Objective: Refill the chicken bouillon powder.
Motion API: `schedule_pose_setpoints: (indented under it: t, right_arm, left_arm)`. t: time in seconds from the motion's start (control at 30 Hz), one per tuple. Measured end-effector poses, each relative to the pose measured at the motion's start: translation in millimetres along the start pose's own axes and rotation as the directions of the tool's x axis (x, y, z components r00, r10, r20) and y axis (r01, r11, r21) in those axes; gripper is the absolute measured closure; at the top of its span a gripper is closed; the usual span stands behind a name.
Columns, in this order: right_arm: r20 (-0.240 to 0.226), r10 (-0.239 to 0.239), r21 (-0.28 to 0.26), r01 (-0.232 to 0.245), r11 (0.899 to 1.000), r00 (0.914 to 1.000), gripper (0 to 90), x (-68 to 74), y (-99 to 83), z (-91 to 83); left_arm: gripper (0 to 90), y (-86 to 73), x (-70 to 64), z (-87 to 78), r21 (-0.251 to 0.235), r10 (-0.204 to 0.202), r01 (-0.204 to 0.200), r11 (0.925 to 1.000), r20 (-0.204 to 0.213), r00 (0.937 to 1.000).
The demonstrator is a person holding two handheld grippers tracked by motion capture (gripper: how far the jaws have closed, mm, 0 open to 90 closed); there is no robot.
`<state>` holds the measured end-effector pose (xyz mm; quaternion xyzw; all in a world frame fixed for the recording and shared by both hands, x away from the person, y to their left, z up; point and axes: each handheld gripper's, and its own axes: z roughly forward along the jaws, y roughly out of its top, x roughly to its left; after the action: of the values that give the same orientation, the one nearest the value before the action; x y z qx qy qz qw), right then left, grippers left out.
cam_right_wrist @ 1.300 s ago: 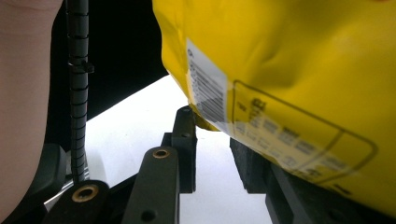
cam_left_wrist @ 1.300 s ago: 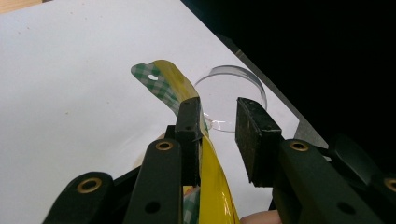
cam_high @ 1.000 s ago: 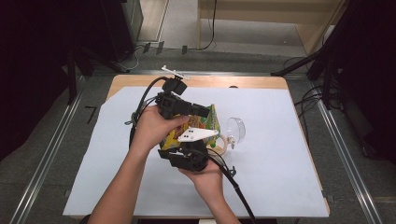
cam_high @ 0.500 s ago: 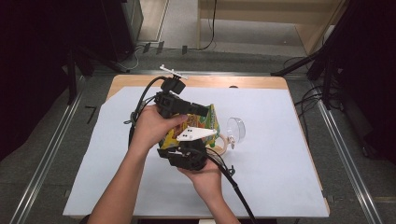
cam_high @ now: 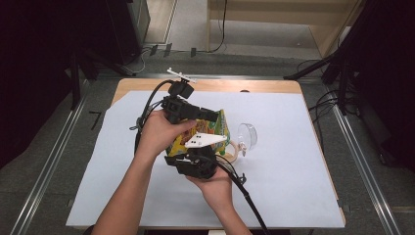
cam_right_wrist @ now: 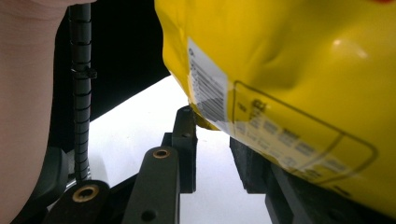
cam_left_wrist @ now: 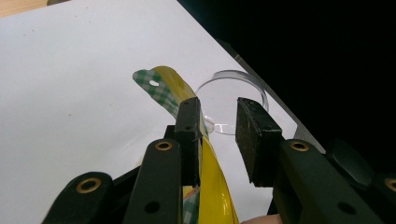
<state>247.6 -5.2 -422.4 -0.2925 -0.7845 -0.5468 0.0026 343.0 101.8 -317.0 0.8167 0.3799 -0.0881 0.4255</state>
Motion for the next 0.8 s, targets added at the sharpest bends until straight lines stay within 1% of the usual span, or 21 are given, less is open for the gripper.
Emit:
schedule_pose_setpoints:
  t: [0.6,0.8]
  right_arm:
    - [0.002,0.001,-0.006,-0.001,1.000,1.0000,73.0,2.2,-1.0,-1.4]
    - [0.008,-0.011,-0.003,0.011,1.000,0.9999,72.7,4.8,-0.4,-3.6]
  left_arm:
    - [71.0,0.2,0.1,1.1,0.006,0.008,-0.008,1.0000,0.000,1.0000]
    - [71.0,0.7,1.4,1.9,0.011,-0.003,0.003,0.9999,0.005,1.0000]
